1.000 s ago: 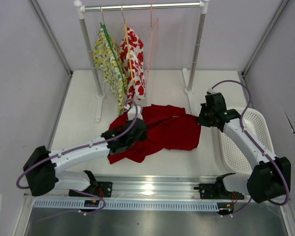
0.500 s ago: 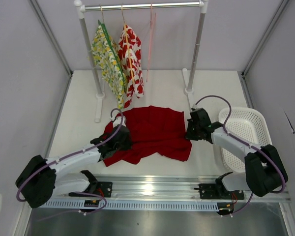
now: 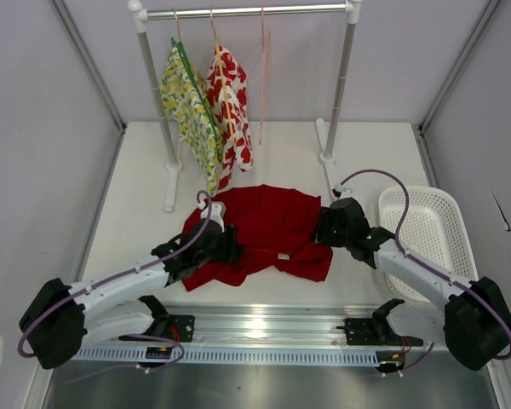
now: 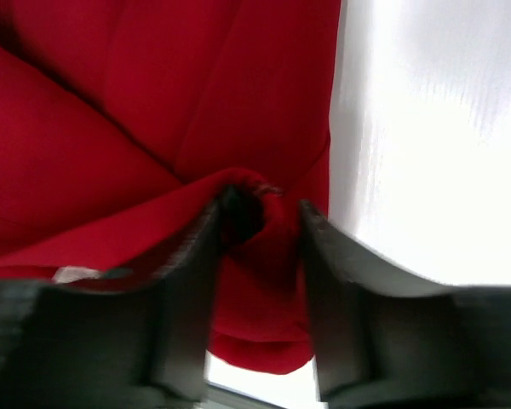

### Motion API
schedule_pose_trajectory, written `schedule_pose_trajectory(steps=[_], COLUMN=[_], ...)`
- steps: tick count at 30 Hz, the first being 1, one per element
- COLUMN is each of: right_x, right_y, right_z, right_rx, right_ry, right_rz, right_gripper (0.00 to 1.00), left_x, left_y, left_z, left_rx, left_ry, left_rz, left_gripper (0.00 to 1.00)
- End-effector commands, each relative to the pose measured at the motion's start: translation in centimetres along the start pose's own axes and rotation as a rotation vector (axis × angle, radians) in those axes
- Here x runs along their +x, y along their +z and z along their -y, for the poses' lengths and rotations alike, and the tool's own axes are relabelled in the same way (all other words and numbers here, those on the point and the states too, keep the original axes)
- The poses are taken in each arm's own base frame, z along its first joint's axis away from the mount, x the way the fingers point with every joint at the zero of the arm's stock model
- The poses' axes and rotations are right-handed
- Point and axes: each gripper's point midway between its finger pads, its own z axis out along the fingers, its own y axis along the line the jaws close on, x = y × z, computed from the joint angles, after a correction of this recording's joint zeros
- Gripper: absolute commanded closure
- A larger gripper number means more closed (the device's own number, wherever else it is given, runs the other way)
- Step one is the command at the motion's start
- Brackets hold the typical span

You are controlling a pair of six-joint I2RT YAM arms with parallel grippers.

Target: Place the skirt on the hanger

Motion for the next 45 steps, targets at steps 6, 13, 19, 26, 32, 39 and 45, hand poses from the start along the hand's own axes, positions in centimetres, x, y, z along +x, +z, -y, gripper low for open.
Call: schedule_pose_trajectory(steps=[6, 13, 19, 26, 32, 39, 45], right_x=[-5.7, -7.7, -10.3, -11.9, -12.5, -12.5, -12.6], right_y=[-3.8, -5.6, -6.9, -7.5, -6.9, -6.2, -6.0], right_z=[-1.8, -1.8, -2.6, -3.7, -3.7, -3.5, -3.3], right_rx=[0.003, 0.043, 0.026, 0.000, -0.011, -0.036, -0.054], right_ry=[0.028, 0.041, 0.064, 0.060, 0.059, 0.061, 0.044], right_rz=[0.124, 0.163, 0.220, 0.238, 0.230, 0.219, 0.215], right_gripper=[0.29, 0.20, 0.19, 0.20, 0.21, 0.22, 0.22], left_x=[-8.0, -12.6, -22.1, -34.2, -41.8, -48.0, -50.9], left_y=[-6.7, -11.7, -16.2, -19.2, -16.0, -10.6, -8.6], left_z=[5.8, 8.8, 11.5, 15.0, 16.7, 17.7, 17.4], left_rx=[0.204, 0.329, 0.296, 0.205, 0.070, -0.064, -0.217], left_ry=[0.104, 0.139, 0.123, 0.103, 0.099, 0.100, 0.113], left_rz=[0.158, 0.285, 0.522, 0.821, 0.970, 1.033, 1.083], left_gripper=[0.30, 0.28, 0.27, 0.28, 0.26, 0.25, 0.24])
